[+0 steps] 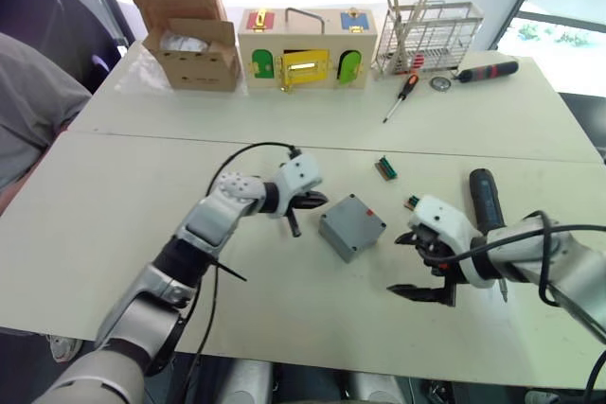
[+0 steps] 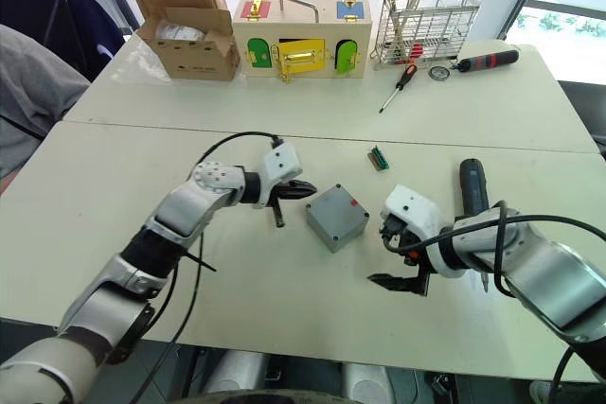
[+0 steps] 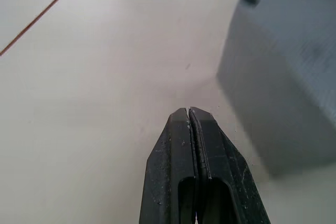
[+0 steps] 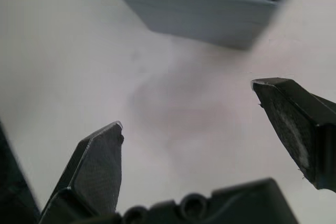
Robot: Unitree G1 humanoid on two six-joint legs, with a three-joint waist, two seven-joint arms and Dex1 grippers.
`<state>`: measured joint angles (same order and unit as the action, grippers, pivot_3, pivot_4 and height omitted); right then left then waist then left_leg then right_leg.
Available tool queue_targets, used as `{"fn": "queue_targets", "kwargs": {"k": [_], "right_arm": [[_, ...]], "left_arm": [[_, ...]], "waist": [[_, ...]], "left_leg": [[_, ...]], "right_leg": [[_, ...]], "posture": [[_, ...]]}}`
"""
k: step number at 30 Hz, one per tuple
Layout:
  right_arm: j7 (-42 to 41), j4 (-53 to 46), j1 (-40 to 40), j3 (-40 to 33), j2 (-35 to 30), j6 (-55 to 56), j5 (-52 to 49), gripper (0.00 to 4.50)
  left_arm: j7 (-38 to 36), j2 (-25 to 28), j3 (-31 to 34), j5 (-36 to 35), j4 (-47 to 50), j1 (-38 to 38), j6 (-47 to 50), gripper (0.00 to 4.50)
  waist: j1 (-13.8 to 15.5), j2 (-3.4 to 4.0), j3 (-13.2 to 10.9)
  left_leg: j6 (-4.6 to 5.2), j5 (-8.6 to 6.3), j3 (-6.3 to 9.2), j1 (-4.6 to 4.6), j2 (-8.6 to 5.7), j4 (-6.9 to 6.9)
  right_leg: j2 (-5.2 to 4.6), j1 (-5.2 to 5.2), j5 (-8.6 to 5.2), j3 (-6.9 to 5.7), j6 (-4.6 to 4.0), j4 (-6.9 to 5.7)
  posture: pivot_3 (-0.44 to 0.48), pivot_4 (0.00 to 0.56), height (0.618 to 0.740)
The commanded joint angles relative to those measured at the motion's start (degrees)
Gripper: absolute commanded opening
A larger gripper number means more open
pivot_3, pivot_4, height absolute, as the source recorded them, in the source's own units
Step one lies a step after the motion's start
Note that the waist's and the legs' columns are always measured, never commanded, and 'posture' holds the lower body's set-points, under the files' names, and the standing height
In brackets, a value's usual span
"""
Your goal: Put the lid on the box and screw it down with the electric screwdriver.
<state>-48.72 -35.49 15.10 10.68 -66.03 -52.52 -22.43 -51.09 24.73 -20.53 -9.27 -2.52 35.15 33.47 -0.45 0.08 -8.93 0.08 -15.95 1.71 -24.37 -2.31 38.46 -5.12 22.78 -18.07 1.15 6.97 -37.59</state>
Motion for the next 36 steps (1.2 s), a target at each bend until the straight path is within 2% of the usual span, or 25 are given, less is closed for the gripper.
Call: {"fn": "queue_targets", "kwargs": {"k": [1,5,8,14,25,36], "right_arm": [[0.0,1.8,2.2,0.7,1.9,3.8,2.7,4.48],[-1.4,3.9,5.2,4.2,5.0,6.4,5.3,4.48],[-3.1,5.0,6.3,6.8,6.0,8.3,7.3,4.48],[-5.7,5.9,6.2,9.3,7.2,9.0,9.0,4.48],[-6.2,0.1,1.6,7.1,6.8,4.2,7.5,4.48],[-5.7,-3.1,1.0,8.0,7.9,1.5,6.9,4.48]], "left_arm": [[-2.6,1.9,0.9,-2.7,7.3,-2.5,3.3,0.0],[-5.7,4.9,-0.9,-6.3,17.5,-7.5,9.0,0.0],[-5.2,4.1,-2.5,-7.5,21.1,-8.4,11.5,0.0],[-0.8,0.3,-4.6,-3.3,15.9,-5.8,8.2,0.0],[-3.5,-0.7,-6.6,1.0,6.4,-0.8,-0.6,0.0],[-1.6,-4.2,-5.4,3.9,1.8,0.0,-5.0,0.0]], "waist": [[-0.1,-0.01,0.0],[-0.1,0.0,0.0],[0.1,0.0,0.0],[0.6,0.0,0.0],[1.1,0.0,0.0],[1.1,0.0,0.0]], "left_leg": [[0.0,0.0,0.0,0.0,0.0,0.0],[-0.04,0.02,0.02,-0.01,-0.01,0.01],[-0.04,0.02,0.03,-0.01,-0.04,0.01],[-0.03,0.02,0.02,-0.01,-0.05,0.14],[0.05,-0.04,0.01,-0.03,-0.05,0.29],[0.12,-0.09,0.01,-0.03,-0.06,0.42]], "right_leg": [[-0.01,0.0,0.0,0.0,0.0,0.0],[-0.02,-0.01,0.0,-0.01,0.0,0.0],[-0.06,-0.03,0.0,0.0,0.0,-0.02],[-0.02,-0.06,0.0,0.0,0.0,-0.04],[-0.03,-0.07,0.0,-0.01,0.0,-0.09],[-0.03,-0.04,0.0,-0.01,0.0,-0.33]], "posture": [[0.0,0.15,0.74],[0.0,0.15,0.74],[0.0,0.15,0.74],[0.0,0.15,0.74],[0.0,0.15,0.74],[0.0,0.15,0.74]]}}
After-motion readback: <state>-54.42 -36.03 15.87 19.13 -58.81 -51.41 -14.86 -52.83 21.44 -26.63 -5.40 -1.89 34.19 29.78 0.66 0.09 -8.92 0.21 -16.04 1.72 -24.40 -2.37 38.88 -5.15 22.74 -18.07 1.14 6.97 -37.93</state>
